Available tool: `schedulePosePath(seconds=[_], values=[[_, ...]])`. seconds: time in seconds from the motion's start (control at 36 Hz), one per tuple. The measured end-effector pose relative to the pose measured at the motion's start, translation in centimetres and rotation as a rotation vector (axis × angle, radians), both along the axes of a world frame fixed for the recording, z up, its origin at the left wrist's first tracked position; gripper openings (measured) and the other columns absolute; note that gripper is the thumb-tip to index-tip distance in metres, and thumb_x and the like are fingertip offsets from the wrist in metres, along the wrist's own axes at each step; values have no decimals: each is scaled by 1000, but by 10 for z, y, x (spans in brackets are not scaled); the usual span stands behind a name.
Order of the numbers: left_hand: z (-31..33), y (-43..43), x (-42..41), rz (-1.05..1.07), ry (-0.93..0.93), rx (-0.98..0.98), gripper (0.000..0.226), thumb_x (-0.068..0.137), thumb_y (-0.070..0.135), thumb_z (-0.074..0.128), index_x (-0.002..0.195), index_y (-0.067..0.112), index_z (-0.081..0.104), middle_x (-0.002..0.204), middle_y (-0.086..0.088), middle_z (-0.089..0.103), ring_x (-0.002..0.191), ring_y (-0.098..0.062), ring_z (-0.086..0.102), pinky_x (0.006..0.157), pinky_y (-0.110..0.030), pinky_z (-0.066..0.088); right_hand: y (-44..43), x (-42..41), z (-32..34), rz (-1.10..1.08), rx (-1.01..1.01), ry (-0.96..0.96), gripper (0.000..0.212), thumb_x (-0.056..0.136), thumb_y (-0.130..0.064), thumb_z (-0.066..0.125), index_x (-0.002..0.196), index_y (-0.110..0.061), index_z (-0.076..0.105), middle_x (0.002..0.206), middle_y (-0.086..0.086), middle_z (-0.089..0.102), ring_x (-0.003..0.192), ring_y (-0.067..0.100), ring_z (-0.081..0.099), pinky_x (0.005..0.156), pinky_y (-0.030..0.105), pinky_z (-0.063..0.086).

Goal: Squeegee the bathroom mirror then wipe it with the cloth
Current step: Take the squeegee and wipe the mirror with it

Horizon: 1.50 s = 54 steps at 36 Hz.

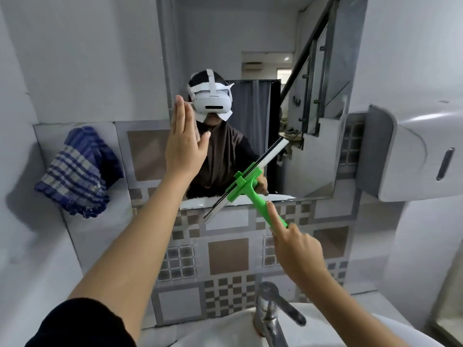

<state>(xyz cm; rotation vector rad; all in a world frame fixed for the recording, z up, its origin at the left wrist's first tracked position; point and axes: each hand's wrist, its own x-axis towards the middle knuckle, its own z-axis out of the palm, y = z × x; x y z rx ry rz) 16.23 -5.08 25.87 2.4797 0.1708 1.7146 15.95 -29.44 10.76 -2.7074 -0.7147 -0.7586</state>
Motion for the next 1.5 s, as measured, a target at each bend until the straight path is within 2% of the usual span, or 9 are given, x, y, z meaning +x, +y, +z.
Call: schedulePosePath(seconds=[0.28, 0.44, 0.61, 0.78, 0.89, 1.06, 1.14, 1.25, 1.5], values=[[-16, -27, 11, 39, -66, -148, 72, 92, 30, 52, 145, 0, 14, 156, -17, 5, 144, -26, 5, 101, -1, -10, -60, 19, -37, -53, 177, 130, 70, 99, -24, 38, 138, -28, -20, 71, -1, 52, 45, 11, 43, 35, 18, 21], [-18, -28, 16, 93, -67, -150, 73, 92, 34, 51, 145, 1, 14, 156, -17, 5, 144, -27, 5, 111, -16, -3, -74, 26, -64, -83, 200, 219, 71, 99, -26, 37, 141, -25, -20, 75, 0, 57, 53, 14, 57, 47, 26, 49], [-18, -26, 14, 111, -40, -151, 74, 91, 37, 51, 146, 4, 13, 156, -14, 5, 144, -26, 8, 115, -25, 14, -89, 10, -68, -113, 246, 256, 62, 99, -30, 33, 147, -23, -6, 75, -2, 51, 50, 12, 39, 39, 19, 20], [-14, -38, 6, 115, -13, -194, 74, 91, 34, 53, 146, 5, 12, 157, -11, 1, 144, -21, 3, 94, -1, -8, -95, -9, -75, -25, 381, 257, 63, 92, -21, 53, 146, -19, 20, 68, -1, 49, 47, 12, 38, 41, 15, 17], [-6, -46, -5, 86, 49, -265, 74, 91, 32, 54, 146, 6, 12, 157, -8, -1, 144, -20, 3, 107, -15, 9, -100, -23, -64, 18, 402, 217, 65, 92, -22, 52, 147, -22, 17, 70, -3, 50, 49, 9, 39, 41, 13, 19], [-1, -84, -27, -204, 80, -328, 47, 93, 21, 52, 135, 5, 38, 139, -5, 40, 106, 3, 38, 106, -19, 27, -97, -35, -28, 168, 461, 137, 65, 90, -21, 57, 144, -27, 22, 66, -2, 53, 45, 4, 41, 41, 13, 25], [-14, -106, -35, -398, 191, -188, 48, 92, 26, 54, 134, 7, 44, 142, -6, 42, 127, -10, 41, 111, -31, 30, -92, -36, -5, 274, 427, 132, 61, 90, -23, 58, 143, -28, 27, 73, -2, 62, 48, 5, 50, 45, 13, 37], [-46, -125, -60, -558, 367, -90, 44, 93, 30, 53, 133, 12, 47, 140, -3, 46, 131, -11, 37, 107, -19, 25, -83, -36, 25, 322, 318, 96, 58, 90, -31, 57, 141, -32, 32, 79, -4, 64, 53, 8, 55, 49, 18, 44], [-70, -86, -112, -457, 440, 138, 52, 91, 41, 52, 136, 18, 44, 145, 7, 38, 136, 1, 18, 113, -18, 7, -74, -37, 84, 444, 19, -7, 54, 86, -39, 56, 136, -46, 36, 75, -10, 64, 54, 7, 55, 53, 23, 47]])
